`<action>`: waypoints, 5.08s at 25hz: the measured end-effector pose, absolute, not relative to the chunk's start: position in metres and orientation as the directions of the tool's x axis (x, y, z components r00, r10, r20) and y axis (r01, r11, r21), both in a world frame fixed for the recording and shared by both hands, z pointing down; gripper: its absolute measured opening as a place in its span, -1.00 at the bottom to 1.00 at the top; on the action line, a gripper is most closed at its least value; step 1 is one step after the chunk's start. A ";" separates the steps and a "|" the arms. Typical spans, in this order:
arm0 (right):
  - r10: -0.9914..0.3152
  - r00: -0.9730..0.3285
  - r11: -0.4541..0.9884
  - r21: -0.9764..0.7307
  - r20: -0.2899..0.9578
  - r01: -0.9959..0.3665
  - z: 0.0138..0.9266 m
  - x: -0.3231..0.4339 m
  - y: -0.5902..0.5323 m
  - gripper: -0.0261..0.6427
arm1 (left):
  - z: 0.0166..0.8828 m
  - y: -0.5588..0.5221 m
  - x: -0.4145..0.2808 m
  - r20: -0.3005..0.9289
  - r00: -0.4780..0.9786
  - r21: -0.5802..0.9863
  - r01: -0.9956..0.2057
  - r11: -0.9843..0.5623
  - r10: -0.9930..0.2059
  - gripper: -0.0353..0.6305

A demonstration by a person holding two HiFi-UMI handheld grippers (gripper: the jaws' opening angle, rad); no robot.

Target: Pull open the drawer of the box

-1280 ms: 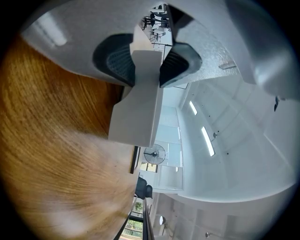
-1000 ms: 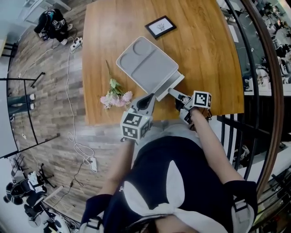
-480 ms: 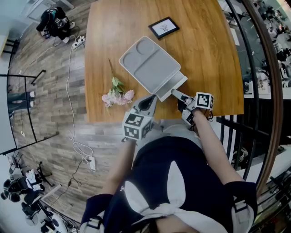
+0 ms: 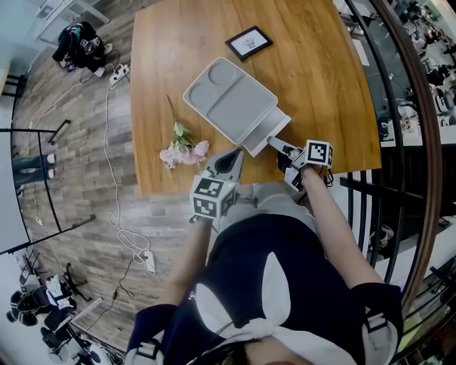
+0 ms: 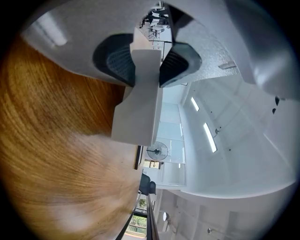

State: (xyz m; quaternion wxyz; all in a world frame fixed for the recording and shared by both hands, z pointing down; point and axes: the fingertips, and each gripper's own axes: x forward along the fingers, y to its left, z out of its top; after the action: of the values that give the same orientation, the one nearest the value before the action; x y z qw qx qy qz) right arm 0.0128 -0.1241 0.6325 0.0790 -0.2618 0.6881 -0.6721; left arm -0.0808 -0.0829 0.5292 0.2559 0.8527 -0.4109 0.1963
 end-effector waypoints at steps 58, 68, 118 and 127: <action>-0.532 -0.817 -0.049 -0.971 0.223 -0.234 0.620 0.050 -0.084 -0.45 | 0.509 -0.070 -0.074 0.554 0.602 0.239 -0.777 -0.583 -0.575 -0.84; -0.551 -0.803 -0.049 -0.969 0.228 -0.241 0.619 0.066 -0.068 -0.45 | 0.515 -0.048 -0.066 0.564 0.618 0.250 -0.760 -0.599 -0.549 -0.84; -0.808 -0.558 0.428 -0.464 0.187 -0.776 0.455 0.051 -0.064 -0.45 | 0.465 -0.055 -0.052 0.414 0.674 0.254 -0.731 -0.633 -0.612 -0.84; -0.843 -0.516 0.477 -0.233 0.151 -0.847 0.419 0.039 -0.056 -0.84 | 0.432 -0.055 -0.045 0.353 0.661 0.236 -0.748 -0.621 -0.662 -0.84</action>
State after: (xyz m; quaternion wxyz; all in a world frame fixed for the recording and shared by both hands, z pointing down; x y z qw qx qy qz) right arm 0.0387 -0.0563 0.4187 -0.0079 -0.4916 0.8594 -0.1401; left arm -0.0454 -0.0549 0.4322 0.1836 0.8927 -0.3948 0.1166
